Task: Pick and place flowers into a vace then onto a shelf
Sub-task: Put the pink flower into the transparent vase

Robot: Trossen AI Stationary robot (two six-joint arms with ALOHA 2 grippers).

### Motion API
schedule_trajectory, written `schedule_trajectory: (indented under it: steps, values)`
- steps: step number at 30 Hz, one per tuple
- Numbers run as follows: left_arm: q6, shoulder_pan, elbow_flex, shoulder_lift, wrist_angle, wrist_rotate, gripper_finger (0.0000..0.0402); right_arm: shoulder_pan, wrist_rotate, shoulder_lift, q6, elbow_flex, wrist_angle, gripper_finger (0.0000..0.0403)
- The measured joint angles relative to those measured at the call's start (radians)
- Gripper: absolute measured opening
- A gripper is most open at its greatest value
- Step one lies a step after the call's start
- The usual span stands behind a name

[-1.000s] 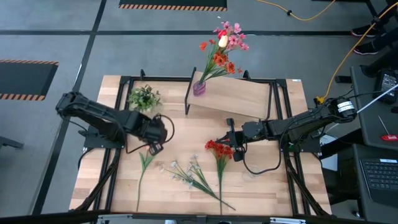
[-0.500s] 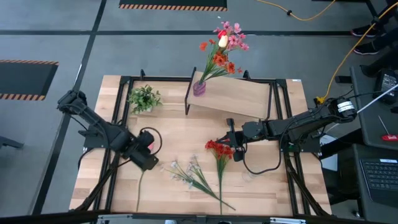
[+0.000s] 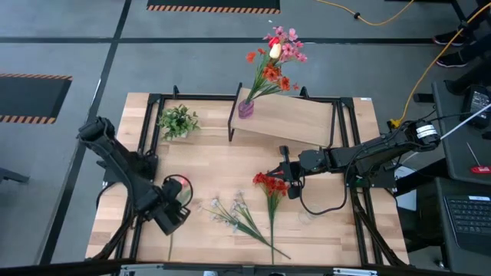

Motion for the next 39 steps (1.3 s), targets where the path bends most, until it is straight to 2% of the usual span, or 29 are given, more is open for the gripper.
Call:
schedule_trajectory:
  steps: [5, 8, 12, 19, 27, 34, 39]
  values:
    - [-0.020, -0.005, 0.000, 0.082, -0.001, 0.002, 0.0169, 0.000, 0.000, 0.000, 0.000, 0.000, 0.000, 0.0005]
    - [-0.056, 0.001, 0.000, 0.119, 0.008, 0.045, 0.0180, 0.000, 0.000, 0.000, 0.000, 0.000, 0.000, 0.0005]
    - [-0.077, -0.002, 0.000, 0.161, 0.010, 0.073, 0.0182, 0.000, 0.000, 0.000, 0.002, 0.000, 0.000, 0.0005]
    - [-0.042, -0.004, 0.000, 0.191, 0.057, -0.004, 0.0182, 0.000, 0.000, 0.000, 0.003, 0.000, 0.000, 0.0005]
    - [-0.042, -0.003, -0.003, 0.191, 0.060, -0.011, 0.0182, 0.000, 0.000, 0.000, 0.003, 0.000, 0.000, 0.0005]
    - [-0.029, -0.003, -0.154, 0.190, 0.279, 0.021, 0.0182, 0.000, 0.000, 0.000, 0.004, 0.000, 0.000, 0.0005]
    - [-0.028, 0.004, -0.230, 0.187, 0.306, 0.003, 0.0182, 0.000, 0.000, 0.000, 0.004, 0.000, 0.000, 0.0005]
